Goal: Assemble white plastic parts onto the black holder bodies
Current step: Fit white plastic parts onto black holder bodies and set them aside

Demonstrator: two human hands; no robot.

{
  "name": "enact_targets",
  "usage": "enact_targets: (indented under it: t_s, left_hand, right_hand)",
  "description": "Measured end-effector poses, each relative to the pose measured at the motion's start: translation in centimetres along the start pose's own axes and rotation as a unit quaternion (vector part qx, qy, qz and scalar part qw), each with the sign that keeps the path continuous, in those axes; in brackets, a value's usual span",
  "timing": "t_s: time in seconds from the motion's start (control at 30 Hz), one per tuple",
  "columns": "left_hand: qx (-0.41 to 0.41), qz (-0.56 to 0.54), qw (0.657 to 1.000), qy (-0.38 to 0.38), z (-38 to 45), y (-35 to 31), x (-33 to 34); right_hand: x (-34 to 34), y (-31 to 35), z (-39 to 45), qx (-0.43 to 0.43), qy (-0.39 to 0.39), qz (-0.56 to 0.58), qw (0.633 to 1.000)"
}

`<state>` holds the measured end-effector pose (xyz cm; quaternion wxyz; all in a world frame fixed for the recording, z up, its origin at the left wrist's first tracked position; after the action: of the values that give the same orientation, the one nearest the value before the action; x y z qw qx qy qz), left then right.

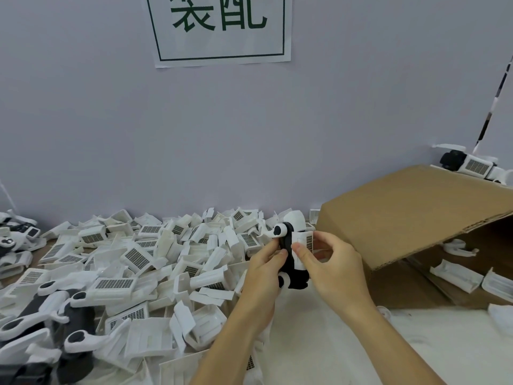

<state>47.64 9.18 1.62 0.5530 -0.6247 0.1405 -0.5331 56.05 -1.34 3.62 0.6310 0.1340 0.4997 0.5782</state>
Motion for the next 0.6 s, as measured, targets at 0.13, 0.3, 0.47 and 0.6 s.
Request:
enact_targets:
  t_s: [0.13,0.3,0.47,0.6]
  left_hand:
    - [-0.001,-0.008,1.000,0.001,-0.03,0.14,0.04]
    - [-0.009,-0.011,1.000,0.008,0.02,0.24,0.01]
    - [-0.003,-0.018,1.000,0.015,-0.05,0.05,-0.11]
    - [0.021,-0.016,1.000,-0.003,-0.04,-0.15,-0.04]
  right_hand:
    - [0.14,0.35,-0.18,-0.021,0.018,-0.003,1.000]
    - [0.02,0.60,-0.32,-0.034,0.001,-0.013,0.999]
    - [0.17,0.56,-0.23,-0.056,0.026,-0.029,0.998]
    - [0.32,0.71,-0.42,-0.062,0.049,-0.014,0.997]
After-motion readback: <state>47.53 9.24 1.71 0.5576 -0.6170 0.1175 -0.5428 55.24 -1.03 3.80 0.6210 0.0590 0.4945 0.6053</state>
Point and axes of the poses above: each hand's wrist, its own z-axis towards the middle knuckle, its own x-axis out of the palm, y = z × x, the point moved 4 cm from there along z, towards the middle knuckle, and after that the axes turned 15 degrees about -z, right-handed, at the moved point
